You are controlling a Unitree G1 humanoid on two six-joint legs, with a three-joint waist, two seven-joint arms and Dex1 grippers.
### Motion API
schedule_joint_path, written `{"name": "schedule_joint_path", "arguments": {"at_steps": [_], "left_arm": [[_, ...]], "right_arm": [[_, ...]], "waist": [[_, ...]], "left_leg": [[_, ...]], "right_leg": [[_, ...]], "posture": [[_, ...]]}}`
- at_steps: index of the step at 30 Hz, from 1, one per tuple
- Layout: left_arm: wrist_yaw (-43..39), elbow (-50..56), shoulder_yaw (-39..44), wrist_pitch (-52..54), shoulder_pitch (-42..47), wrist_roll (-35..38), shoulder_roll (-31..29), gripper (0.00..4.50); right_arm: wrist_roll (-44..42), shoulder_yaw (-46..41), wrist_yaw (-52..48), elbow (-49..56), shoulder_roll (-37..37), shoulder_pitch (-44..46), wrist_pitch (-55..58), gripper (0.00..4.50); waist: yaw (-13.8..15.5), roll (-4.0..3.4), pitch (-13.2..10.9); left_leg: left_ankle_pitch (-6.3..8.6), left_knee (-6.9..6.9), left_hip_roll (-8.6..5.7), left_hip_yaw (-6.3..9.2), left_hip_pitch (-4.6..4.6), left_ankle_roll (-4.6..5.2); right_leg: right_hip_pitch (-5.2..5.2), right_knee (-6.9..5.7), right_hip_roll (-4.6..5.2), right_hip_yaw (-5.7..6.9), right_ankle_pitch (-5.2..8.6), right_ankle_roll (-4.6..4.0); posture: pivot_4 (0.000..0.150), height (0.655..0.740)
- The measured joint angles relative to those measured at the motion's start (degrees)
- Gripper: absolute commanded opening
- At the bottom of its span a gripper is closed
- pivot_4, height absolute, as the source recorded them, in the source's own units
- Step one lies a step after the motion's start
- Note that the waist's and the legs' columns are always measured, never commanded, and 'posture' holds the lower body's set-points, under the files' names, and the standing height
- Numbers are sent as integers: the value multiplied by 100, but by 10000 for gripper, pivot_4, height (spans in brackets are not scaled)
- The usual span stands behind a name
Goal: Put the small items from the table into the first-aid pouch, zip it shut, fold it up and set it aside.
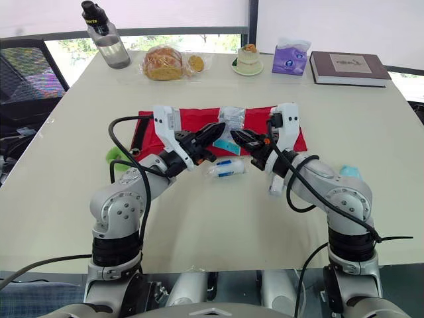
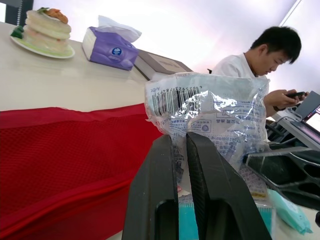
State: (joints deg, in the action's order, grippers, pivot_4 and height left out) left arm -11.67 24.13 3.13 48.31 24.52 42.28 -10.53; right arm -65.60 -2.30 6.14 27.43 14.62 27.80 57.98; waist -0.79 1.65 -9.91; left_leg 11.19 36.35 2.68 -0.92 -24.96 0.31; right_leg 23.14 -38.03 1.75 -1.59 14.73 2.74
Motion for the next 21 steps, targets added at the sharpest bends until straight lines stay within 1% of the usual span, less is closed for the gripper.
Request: {"name": "schedule_joint_path", "arguments": {"at_steps": [10, 12, 14, 15, 16, 21], "left_arm": [[-32, 0, -43, -21, 0, -7, 37, 0], [-32, 0, -43, -21, 0, -7, 58, 0], [-33, 1, -35, -24, 0, -5, 58, 0], [-34, 1, -42, -22, -3, -5, 56, 0], [-36, 1, -49, -21, -5, -4, 70, 0], [-28, 1, -7, 6, -27, 82, 73, 0]], "right_arm": [[-6, 26, 132, 15, -68, 0, 12, 16634], [-1, 26, 150, 15, -67, 0, 12, 11500], [25, 14, 183, 10, -55, 0, 12, 3821], [9, 15, 172, 17, -61, 1, 11, 1896], [8, 15, 179, 34, -82, 6, 2, 759], [58, 16, 173, 27, -56, 6, 3, 759]], "waist": [[-1, 0, 0], [0, 0, 0], [-1, 0, 0], [0, 0, 0], [-1, 0, 0], [-1, 0, 0]], "left_leg": [[0, 0, 0, 0, 0, 0], [0, 0, 0, 0, 0, 0], [0, 0, 0, 0, 0, 0], [0, 0, 0, 0, 0, 0], [0, 0, 0, 0, 0, 0], [0, 0, 0, 0, 0, 0]], "right_leg": [[0, 0, 0, 0, 0, 0], [0, 0, 0, 0, 0, 0], [0, 0, 0, 0, 0, 0], [0, 0, 0, 0, 0, 0], [0, 0, 0, 0, 0, 0], [0, 0, 0, 0, 0, 0]], "posture": [[1500, 7400], [1500, 7400], [1500, 7400], [1500, 7400], [1500, 7400], [1500, 7400]]}}
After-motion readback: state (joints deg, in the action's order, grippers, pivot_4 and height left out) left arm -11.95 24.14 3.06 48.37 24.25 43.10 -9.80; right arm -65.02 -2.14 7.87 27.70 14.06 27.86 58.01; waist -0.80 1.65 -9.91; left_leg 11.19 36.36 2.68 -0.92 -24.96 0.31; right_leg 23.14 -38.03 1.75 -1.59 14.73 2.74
